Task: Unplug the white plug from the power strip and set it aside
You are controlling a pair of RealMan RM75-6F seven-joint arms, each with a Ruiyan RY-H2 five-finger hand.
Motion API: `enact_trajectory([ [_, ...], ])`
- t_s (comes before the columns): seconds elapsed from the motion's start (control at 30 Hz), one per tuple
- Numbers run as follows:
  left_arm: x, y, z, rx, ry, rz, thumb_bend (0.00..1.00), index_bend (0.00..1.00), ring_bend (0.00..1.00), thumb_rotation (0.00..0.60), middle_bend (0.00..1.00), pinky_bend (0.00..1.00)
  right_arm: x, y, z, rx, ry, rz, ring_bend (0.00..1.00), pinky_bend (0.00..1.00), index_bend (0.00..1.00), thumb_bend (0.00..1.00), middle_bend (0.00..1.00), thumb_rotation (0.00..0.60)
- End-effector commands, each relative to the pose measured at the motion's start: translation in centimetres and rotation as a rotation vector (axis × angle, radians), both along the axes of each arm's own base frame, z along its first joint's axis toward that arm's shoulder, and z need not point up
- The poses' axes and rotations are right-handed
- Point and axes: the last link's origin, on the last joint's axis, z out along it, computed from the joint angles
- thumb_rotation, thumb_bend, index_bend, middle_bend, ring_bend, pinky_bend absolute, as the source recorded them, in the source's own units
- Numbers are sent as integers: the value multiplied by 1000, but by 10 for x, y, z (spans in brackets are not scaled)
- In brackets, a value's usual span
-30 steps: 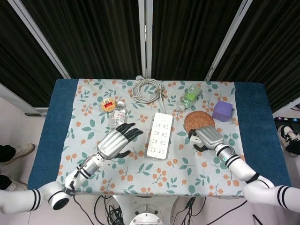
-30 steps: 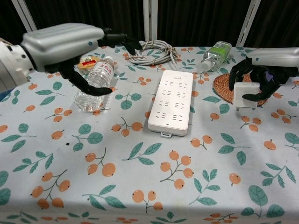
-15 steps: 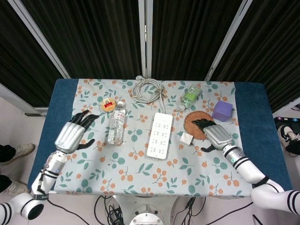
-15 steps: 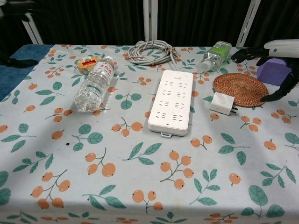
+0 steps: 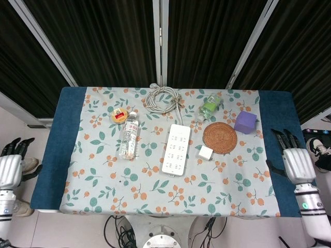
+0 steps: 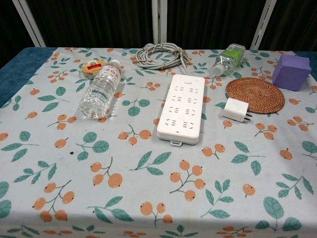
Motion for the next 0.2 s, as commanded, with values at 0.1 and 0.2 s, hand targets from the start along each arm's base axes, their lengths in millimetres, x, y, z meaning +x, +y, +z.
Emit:
enact_trajectory([
  [0.1,5,-26,-6,14,-10,-11,220,135,73,600,170,109,-17,43,2,-16,-19,-11,0,108,0,221,109,600],
  [0.2,11,-35,-13,27,-15,-28,216,135,72,600,170,80,-17,51,-1,-14,-42,-9,0,100,0,223,103,600],
])
